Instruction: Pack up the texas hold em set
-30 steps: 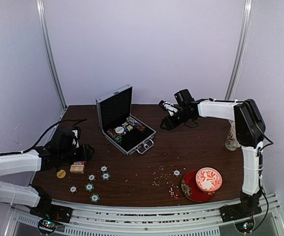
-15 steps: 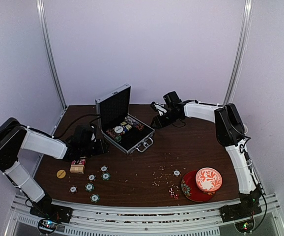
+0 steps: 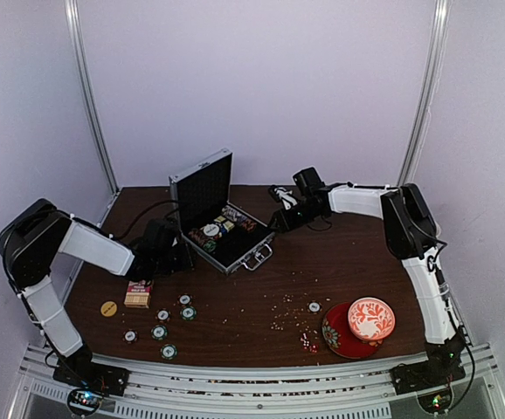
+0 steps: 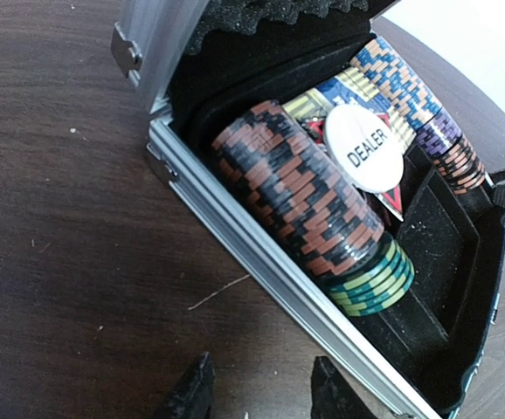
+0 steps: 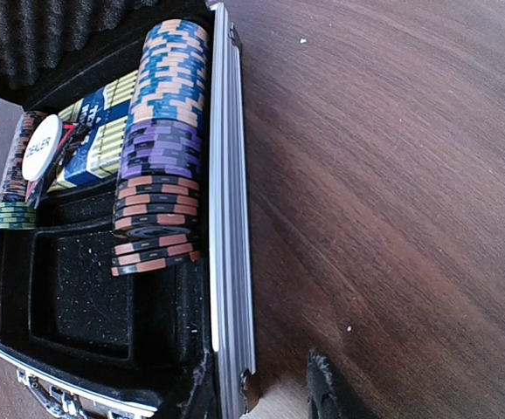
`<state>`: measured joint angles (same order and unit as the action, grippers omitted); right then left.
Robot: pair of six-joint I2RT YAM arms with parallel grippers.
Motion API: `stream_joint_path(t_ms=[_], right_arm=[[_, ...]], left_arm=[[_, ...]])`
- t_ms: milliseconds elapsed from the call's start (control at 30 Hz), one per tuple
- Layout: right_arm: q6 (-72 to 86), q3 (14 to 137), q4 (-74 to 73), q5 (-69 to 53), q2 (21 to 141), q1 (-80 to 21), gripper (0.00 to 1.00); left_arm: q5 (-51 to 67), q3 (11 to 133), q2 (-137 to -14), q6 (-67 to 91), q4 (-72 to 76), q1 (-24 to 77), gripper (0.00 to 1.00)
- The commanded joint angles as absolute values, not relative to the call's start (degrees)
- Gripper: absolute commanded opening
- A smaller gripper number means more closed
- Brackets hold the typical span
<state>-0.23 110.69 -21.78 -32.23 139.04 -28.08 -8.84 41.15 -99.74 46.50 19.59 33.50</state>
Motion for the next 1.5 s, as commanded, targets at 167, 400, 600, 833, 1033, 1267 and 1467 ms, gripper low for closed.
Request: stream_joint_path(t_ms=[167,400,600,833,1033,1267,1467], right_arm=[[-2.6,101.5,-24.2,-34.0,135.1,-28.8,0.36],[-1.9,98.1,-23.9,-35.5,133.3,-29.0,0.34],[-1.6,91.5,-22.4,-36.1,128.2,-30.2,0.34],[-0.3,91.9,-22.4,-34.9,124.4,-27.5,0.38],[0.1,97.7,-24.0,-34.6,127.2,-25.5,0.44],[3.0,107.5,-26.3,-30.7,137.4,-25.5,0.41],[2.9,107.7,-27.0,-28.4,139.5,-26.4,0.36]], left_arm=[[-10.0,45.3,-103.4,45.5,20.0,33.7,0.33],[-10.2,45.3,-104.0,44.7,20.3,33.7,0.39],[-9.9,42.7,-101.0,43.8,18.7,33.7,0.42],[-14.1,37.9,-89.6,42.9,11.5,33.6,0.50],[-15.4,37.8,-88.9,41.8,8.9,31.1,0.43],[-9.9,39.9,-98.4,41.0,21.6,26.3,0.10],[-6.9,44.7,-106.9,40.4,28.4,25.4,0.03]])
